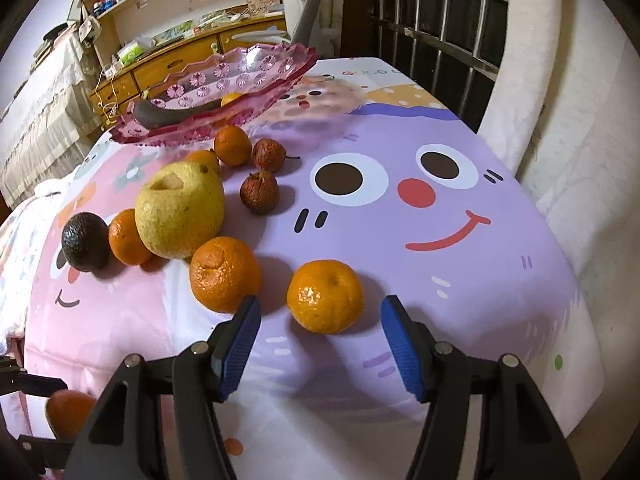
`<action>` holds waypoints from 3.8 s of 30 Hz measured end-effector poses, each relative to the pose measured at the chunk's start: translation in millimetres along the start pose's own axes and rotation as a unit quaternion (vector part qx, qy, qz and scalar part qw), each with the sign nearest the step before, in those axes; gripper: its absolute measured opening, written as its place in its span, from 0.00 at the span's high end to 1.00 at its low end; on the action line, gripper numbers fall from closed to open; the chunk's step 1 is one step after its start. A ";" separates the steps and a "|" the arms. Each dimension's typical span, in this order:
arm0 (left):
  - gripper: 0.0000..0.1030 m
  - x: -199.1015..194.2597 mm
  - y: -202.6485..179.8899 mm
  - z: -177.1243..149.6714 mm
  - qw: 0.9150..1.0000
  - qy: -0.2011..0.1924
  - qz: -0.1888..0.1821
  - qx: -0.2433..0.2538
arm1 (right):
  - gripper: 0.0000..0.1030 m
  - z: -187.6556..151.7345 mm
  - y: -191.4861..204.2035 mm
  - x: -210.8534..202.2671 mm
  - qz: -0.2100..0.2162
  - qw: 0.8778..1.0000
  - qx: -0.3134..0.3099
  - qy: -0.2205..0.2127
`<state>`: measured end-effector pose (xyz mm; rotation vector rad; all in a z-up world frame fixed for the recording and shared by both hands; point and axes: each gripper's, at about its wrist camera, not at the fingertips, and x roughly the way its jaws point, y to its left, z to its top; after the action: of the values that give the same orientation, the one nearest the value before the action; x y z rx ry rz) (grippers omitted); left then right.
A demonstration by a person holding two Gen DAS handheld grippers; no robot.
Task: Organize fruits
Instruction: 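Grasp the red apple with the left tool while the right tool grasps a mandarin, then lower the apple and mandarin into the pink bowl and open both tools, then grasp the avocado with the left tool while the right tool grasps a mandarin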
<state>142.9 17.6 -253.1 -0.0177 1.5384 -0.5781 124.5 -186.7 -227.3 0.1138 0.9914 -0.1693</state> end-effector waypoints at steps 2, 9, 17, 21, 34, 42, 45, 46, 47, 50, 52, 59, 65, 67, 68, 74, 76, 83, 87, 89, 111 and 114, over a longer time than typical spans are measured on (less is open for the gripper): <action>0.21 5.3 -1.5 -0.6 1.000 0.001 -0.001 -0.001 | 0.46 0.6 0.2 3.5 0.001 1.000 -0.003 0.004; 0.34 14.1 -4.8 0.3 1.000 0.004 0.027 -0.003 | 0.53 5.0 -1.9 7.7 0.006 1.000 -0.015 0.009; 0.34 13.2 -6.8 -1.5 0.999 -0.001 0.035 -0.018 | 0.60 10.9 -5.4 10.5 0.014 0.999 -0.033 0.022; 0.35 8.6 -12.0 1.5 0.999 -0.017 0.033 -0.021 | 0.60 14.8 -7.5 8.5 0.022 0.998 -0.042 0.029; 0.34 -50.6 -48.0 49.7 0.993 -0.119 0.022 -0.010 | 0.60 66.3 -4.4 -30.1 0.048 0.996 -0.080 0.016; 0.34 -95.4 -53.1 98.8 0.980 -0.194 0.026 -0.038 | 0.60 118.1 10.3 -49.5 0.086 0.987 -0.133 -0.002; 0.34 -110.2 -51.0 115.1 0.972 -0.225 0.035 -0.058 | 0.60 137.2 14.4 -51.6 0.108 0.982 -0.152 -0.004; 0.34 -116.0 -48.6 119.7 0.968 -0.238 0.038 -0.067 | 0.60 146.0 16.1 -52.0 0.118 0.980 -0.161 -0.007; 0.34 -118.8 -47.2 123.7 0.965 -0.247 0.040 -0.074 | 0.60 150.3 17.4 -52.2 0.123 0.978 -0.166 -0.009; 0.34 -121.6 -41.3 137.7 0.956 -0.273 0.045 -0.097 | 0.60 166.0 21.9 -47.4 0.139 0.973 -0.185 -0.013; 0.34 -116.7 -36.1 147.9 0.950 -0.286 0.051 -0.112 | 0.60 173.2 24.2 -43.1 0.150 0.969 -0.197 -0.017; 0.34 -95.6 -14.8 179.2 0.936 -0.309 0.067 -0.156 | 0.60 191.9 27.8 -9.0 0.169 0.962 -0.212 -0.013; 0.34 -77.5 -3.3 194.4 0.930 -0.319 0.068 -0.167 | 0.60 198.1 29.7 28.2 0.185 0.962 -0.199 0.018; 0.34 -70.5 0.2 197.7 0.930 -0.318 0.069 -0.172 | 0.60 198.7 30.5 41.0 0.187 0.962 -0.196 0.031; 0.34 -66.4 1.5 199.4 0.930 -0.317 0.070 -0.174 | 0.59 198.9 31.0 45.7 0.187 0.962 -0.194 0.034; 0.34 -53.0 3.8 203.2 0.933 -0.306 0.071 -0.176 | 0.59 199.6 30.4 65.8 0.195 0.963 -0.182 0.044; 0.34 -50.8 4.0 203.5 0.934 -0.304 0.072 -0.176 | 0.59 200.0 30.9 69.3 0.197 0.963 -0.178 0.047; 0.19 -57.8 1.5 200.3 0.930 -0.320 0.058 -0.170 | 0.52 200.1 33.1 71.8 0.203 0.962 -0.174 0.050; 0.19 -65.6 -1.6 197.3 0.928 -0.330 0.054 -0.164 | 0.46 199.8 32.1 68.3 0.207 0.964 -0.162 0.044; 0.19 -70.0 -2.4 192.4 0.927 -0.335 0.048 -0.162 | 0.46 198.6 32.0 65.4 0.209 0.965 -0.155 0.044; 0.19 -102.6 39.1 103.8 0.936 -0.324 0.034 -0.133 | 0.45 138.6 38.4 20.5 0.175 0.980 -0.080 0.048; 0.19 -102.6 44.4 95.0 0.942 -0.312 0.038 -0.118 | 0.43 123.7 39.7 14.9 0.168 0.983 -0.060 0.047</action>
<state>254.5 60.7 -168.2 -0.2972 0.9729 -0.2793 241.8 -170.4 -171.9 0.1777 1.0586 0.2080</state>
